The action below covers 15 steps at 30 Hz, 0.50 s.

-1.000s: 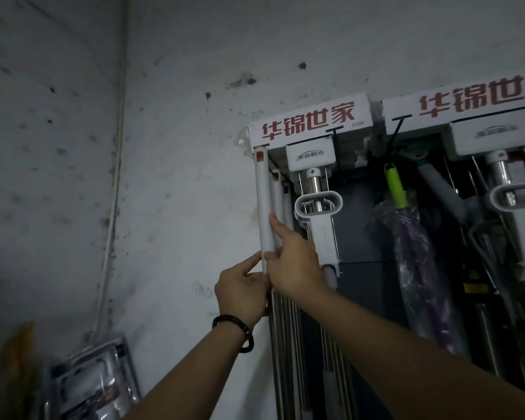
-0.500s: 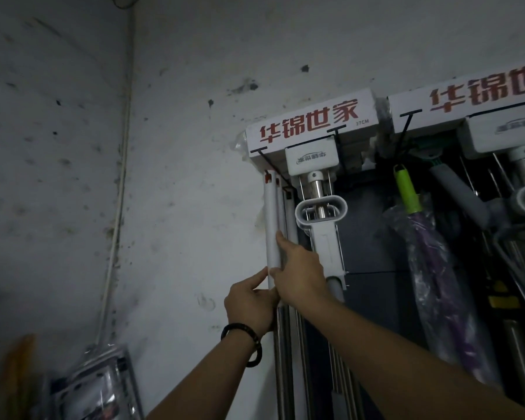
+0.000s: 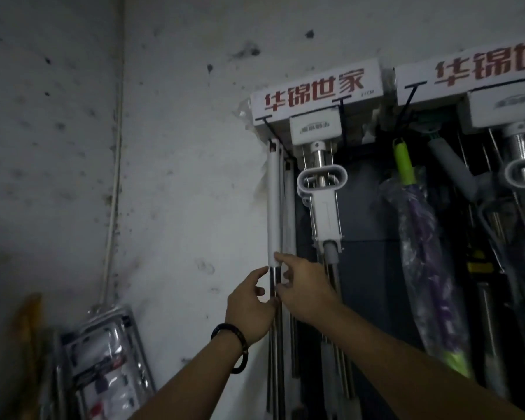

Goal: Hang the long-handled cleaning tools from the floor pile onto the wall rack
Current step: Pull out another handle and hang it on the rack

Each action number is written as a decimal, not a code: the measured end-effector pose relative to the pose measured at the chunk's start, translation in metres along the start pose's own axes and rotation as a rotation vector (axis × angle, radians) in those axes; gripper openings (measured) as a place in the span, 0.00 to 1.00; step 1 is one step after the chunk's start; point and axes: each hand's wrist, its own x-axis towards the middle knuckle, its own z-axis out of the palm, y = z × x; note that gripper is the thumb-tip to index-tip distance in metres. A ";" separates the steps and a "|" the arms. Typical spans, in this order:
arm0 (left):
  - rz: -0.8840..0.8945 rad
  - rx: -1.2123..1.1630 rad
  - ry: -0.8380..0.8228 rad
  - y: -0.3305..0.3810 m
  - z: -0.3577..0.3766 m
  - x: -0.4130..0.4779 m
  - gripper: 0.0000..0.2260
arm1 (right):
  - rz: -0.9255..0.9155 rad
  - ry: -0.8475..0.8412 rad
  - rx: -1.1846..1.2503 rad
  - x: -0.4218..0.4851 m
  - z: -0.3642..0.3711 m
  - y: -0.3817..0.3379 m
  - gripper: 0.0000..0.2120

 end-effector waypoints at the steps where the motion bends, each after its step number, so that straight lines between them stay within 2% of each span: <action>1: 0.007 0.003 -0.024 -0.004 0.001 -0.014 0.27 | -0.003 -0.021 0.008 -0.012 0.004 0.003 0.28; 4: -0.069 -0.028 -0.094 -0.017 0.003 -0.056 0.25 | 0.058 -0.062 0.033 -0.052 0.015 0.009 0.22; 10: -0.306 -0.248 -0.220 -0.060 0.007 -0.163 0.09 | 0.224 -0.148 0.061 -0.167 0.036 0.029 0.08; 15: -0.563 -0.412 -0.412 -0.101 0.031 -0.270 0.06 | 0.594 -0.330 0.188 -0.316 0.062 0.077 0.03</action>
